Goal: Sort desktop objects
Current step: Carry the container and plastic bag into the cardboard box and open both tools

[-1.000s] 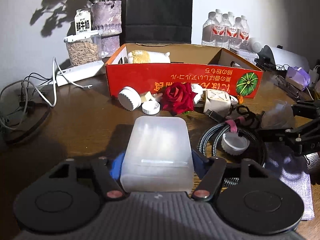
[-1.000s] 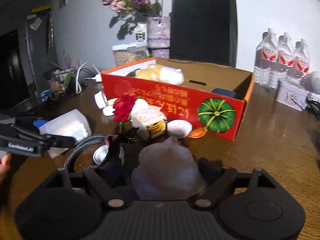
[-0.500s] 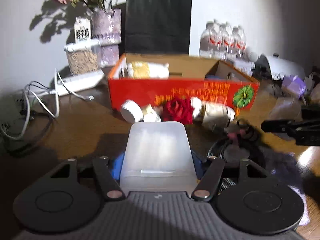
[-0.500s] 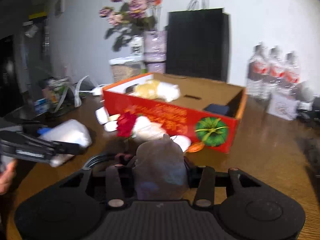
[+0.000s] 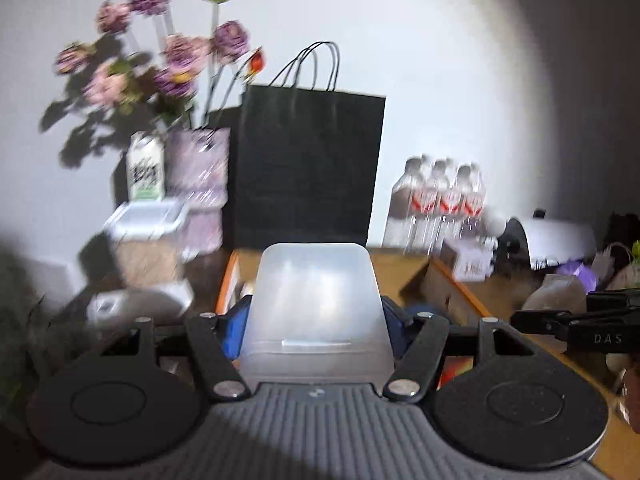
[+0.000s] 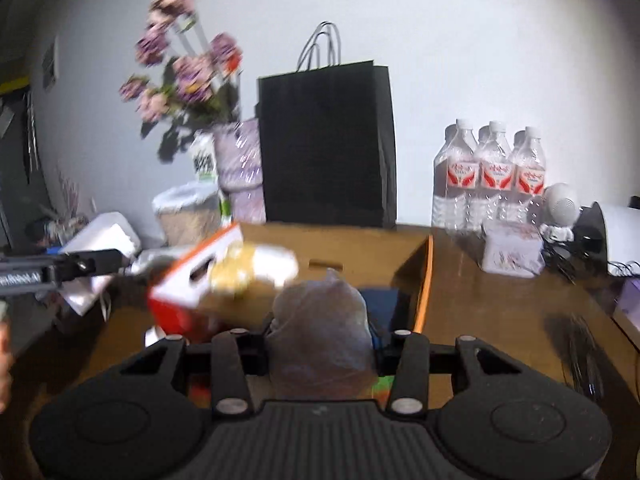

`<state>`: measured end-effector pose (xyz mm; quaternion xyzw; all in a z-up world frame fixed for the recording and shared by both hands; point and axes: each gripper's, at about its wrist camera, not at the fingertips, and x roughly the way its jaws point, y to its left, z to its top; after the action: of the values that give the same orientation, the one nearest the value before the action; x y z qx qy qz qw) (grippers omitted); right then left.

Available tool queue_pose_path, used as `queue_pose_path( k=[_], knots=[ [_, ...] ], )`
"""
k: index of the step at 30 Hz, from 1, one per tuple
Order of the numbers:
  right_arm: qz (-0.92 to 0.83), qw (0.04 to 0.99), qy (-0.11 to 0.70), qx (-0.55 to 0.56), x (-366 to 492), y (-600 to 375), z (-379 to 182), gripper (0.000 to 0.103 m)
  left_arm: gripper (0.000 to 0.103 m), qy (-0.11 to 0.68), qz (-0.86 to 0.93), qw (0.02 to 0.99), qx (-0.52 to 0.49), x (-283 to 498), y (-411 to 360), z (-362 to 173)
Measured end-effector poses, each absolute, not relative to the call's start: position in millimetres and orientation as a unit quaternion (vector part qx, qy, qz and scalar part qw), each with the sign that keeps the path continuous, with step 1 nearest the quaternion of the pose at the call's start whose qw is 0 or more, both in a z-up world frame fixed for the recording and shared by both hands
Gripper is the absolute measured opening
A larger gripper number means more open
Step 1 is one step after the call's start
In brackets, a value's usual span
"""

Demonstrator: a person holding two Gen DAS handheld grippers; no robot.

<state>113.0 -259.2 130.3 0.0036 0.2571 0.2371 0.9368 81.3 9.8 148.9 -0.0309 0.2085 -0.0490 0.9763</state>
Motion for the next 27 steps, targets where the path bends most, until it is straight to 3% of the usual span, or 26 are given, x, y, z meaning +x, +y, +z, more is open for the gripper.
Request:
queue_pose_path(
  k=[4,7,13,16,19,21,25,27],
  knots=[
    [0.223,0.930,0.289,0.038,193,-249,144,0.042,0.066,0.261,-0.064,0.962,-0.045,173,-3,147],
    [0.187,0.922,0.337,0.043,265,-227,132,0.043,0.066,0.338,-0.065,0.938,-0.047,240,-22,116],
    [0.114,0.904,0.412,-0.002,347,-196,83,0.043,0.067,0.411,-0.059,0.910,0.001,297,-54,62],
    [0.107,0.897,0.429,-0.016,360,-191,66,0.051,0.068,0.447,-0.052,0.893,-0.019,313,-54,47],
    [0.103,0.893,0.436,-0.024,364,-189,59,0.056,0.087,0.446,-0.073,0.891,-0.033,309,-51,48],
    [0.101,0.897,0.430,-0.031,362,-189,61,0.069,0.087,0.433,-0.078,0.898,-0.020,302,-49,56],
    [0.109,0.905,0.410,-0.011,350,-200,80,0.070,0.089,0.401,-0.079,0.913,-0.015,282,-40,91],
    [0.113,0.912,0.394,-0.005,335,-208,94,0.075,0.097,0.380,-0.085,0.921,-0.019,263,-31,109]
  ],
)
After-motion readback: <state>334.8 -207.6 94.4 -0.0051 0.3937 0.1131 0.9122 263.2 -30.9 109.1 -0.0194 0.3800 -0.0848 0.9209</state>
